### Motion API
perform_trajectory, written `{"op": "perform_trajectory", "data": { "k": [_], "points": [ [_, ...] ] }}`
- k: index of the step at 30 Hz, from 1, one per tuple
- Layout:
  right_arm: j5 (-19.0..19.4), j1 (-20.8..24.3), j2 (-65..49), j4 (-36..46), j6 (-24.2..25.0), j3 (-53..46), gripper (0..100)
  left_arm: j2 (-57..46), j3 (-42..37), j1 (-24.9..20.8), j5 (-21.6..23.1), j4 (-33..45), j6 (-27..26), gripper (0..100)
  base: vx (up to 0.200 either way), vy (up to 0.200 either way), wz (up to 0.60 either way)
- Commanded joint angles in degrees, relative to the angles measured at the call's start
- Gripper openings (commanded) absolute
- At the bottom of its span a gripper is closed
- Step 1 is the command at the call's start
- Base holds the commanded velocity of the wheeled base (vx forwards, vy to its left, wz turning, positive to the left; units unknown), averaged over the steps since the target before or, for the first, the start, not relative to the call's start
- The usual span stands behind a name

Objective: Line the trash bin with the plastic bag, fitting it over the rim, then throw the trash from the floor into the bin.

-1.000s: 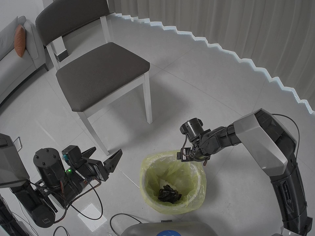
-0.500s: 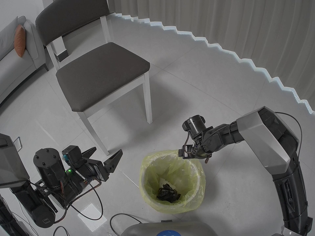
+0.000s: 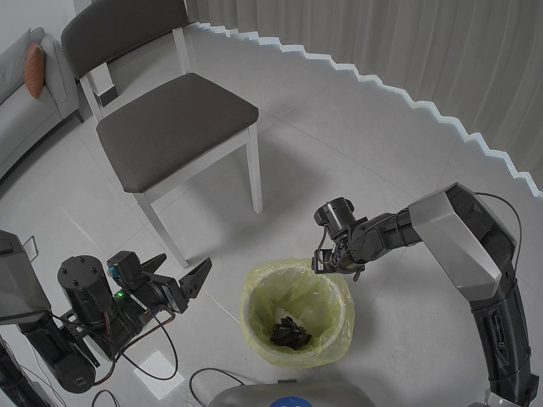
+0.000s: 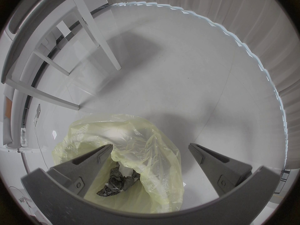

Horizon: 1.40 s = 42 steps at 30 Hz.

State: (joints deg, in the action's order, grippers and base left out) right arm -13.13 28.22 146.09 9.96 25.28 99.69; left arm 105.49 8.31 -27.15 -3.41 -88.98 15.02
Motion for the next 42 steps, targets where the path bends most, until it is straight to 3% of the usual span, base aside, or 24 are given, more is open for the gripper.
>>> {"op": "perform_trajectory", "data": {
  "k": [1,25,38,42],
  "points": [
    [0.0,0.1,0.2,0.1,-0.1,0.1,0,0.1,0.0,0.0,0.0,-0.7,0.0,100,0.000,0.000,0.00],
    [0.1,-1.1,3.6,0.3,-1.0,4.1,0,0.1,0.0,0.0,0.1,-0.7,0.2,100,0.000,0.000,0.00],
    [-0.4,2.0,8.3,0.0,-4.8,6.8,0,0.5,-0.1,0.2,0.5,-0.7,0.3,100,0.000,0.000,0.00],
    [-2.6,2.5,10.1,-0.1,-6.5,8.2,0,0.5,0.0,0.3,0.5,-0.7,0.3,100,0.000,0.000,0.00]
  ]
}}
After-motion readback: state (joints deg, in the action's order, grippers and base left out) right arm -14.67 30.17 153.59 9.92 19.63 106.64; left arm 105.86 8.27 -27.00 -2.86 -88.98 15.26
